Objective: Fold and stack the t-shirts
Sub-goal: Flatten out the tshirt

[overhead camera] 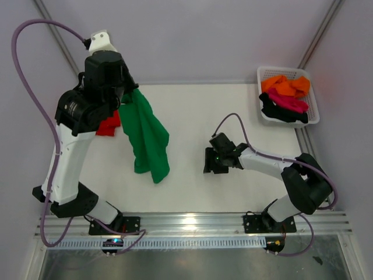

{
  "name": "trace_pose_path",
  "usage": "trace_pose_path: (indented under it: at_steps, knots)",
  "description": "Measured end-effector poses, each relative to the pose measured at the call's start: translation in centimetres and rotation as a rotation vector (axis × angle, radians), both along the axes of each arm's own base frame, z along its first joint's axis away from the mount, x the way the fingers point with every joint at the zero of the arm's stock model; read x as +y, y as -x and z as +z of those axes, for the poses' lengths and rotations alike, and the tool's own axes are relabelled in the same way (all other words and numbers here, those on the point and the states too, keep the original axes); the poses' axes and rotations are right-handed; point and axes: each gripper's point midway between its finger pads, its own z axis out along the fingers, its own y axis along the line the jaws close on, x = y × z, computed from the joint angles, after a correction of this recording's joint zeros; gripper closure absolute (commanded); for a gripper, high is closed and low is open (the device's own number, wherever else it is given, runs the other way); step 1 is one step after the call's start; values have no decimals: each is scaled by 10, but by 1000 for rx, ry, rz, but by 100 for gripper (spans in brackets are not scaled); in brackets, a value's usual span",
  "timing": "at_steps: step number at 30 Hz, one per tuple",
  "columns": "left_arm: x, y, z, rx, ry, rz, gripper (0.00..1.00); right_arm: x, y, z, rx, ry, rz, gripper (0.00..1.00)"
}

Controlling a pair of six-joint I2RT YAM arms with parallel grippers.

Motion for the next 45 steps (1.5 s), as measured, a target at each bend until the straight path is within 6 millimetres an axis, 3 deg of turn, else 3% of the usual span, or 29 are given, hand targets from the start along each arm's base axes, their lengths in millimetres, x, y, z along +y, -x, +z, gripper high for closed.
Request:
trace_pose_path:
  at_steps: [3, 7, 12, 15, 17, 20, 22, 24, 25, 28, 32, 35, 38, 41, 45]
  knots:
    - [-1, 1, 7, -42, 22, -18, 100, 0, 1, -5, 14, 6, 2, 44]
    - [6, 10, 1, -47, 21, -13, 100, 2, 1, -7, 23, 3, 3, 44]
    - [-52, -3, 17, -55, 146, -206, 100, 8, -2, -7, 27, -13, 7, 44]
    - [-85, -13, 2, -13, 147, -272, 100, 16, -6, -7, 27, -22, 13, 44]
    - [-89, -19, -14, 22, 121, -264, 100, 18, -7, -7, 24, -25, 17, 44]
    - [-52, -32, -27, 48, 94, -152, 100, 19, -6, -7, 25, -26, 17, 44]
    - [-3, -35, -31, 45, 85, -26, 100, 19, -6, -7, 25, -27, 14, 44]
    - [27, -27, -22, 17, 100, 37, 100, 19, -6, -7, 27, -29, 11, 44]
    - [29, -21, -13, -8, 128, 28, 100, 19, -6, -7, 27, -29, 10, 44]
    - [-2, -9, 18, -79, 218, -96, 100, 20, -7, -7, 27, -33, 7, 44]
    - [-82, -12, 29, -80, 257, -308, 100, 22, -8, -7, 28, -37, 4, 44]
    - [-141, -28, -4, 11, 236, -420, 100, 27, -10, -7, 32, -44, 5, 44]
    - [-165, -44, -58, 138, 168, -421, 100, 34, -13, -6, 33, -49, 12, 44]
    - [-137, -53, -98, 244, 119, -350, 100, 40, -14, -6, 30, -52, 22, 44]
    - [-32, -70, -113, 285, 137, -122, 100, 43, -14, -6, 28, -53, 29, 44]
